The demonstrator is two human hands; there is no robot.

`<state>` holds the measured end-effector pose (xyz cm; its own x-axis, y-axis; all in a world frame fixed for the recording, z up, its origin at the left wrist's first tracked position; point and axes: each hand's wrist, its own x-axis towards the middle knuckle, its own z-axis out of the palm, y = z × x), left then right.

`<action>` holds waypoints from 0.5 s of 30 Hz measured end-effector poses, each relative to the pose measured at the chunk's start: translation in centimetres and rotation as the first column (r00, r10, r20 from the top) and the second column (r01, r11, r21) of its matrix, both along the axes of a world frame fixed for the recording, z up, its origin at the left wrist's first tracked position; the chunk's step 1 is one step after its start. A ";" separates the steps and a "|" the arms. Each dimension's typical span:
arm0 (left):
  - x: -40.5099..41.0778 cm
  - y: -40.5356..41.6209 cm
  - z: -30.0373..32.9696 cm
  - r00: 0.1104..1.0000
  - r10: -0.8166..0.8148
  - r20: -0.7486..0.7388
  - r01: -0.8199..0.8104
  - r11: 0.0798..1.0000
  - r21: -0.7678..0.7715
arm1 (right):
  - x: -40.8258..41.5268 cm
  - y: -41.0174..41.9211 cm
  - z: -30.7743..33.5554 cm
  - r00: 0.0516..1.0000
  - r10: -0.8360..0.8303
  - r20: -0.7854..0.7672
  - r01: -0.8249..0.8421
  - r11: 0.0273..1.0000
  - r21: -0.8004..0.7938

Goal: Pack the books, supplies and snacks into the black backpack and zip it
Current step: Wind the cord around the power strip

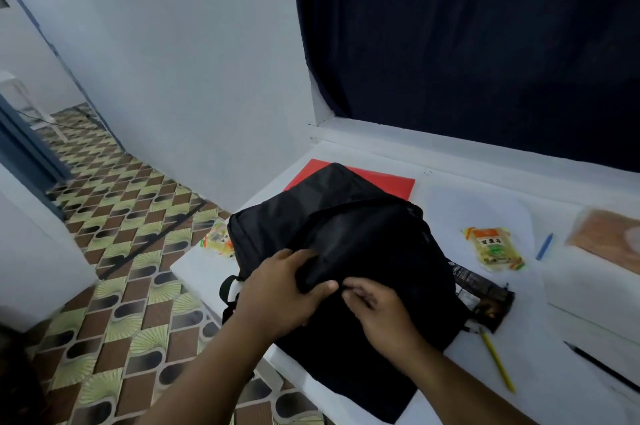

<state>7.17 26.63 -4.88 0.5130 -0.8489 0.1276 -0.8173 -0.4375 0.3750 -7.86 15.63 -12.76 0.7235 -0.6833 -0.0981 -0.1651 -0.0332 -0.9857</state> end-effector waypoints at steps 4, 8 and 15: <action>-1.7 -1.3 0.4 0.983 -0.068 0.168 0.063 0.997 0.035 | -4.3 -0.6 1.1 0.970 -0.241 -0.034 0.218 0.922 -0.321; -2.4 -2.6 0.5 0.993 -0.059 0.100 0.068 0.993 -0.093 | -8.6 -0.6 -0.4 0.791 -0.563 -0.237 0.264 0.665 -0.698; -2.0 -5.1 1.0 0.941 -0.301 0.157 0.287 0.952 0.109 | -9.4 -2.0 0.1 0.777 -0.562 -0.283 0.433 0.804 -0.408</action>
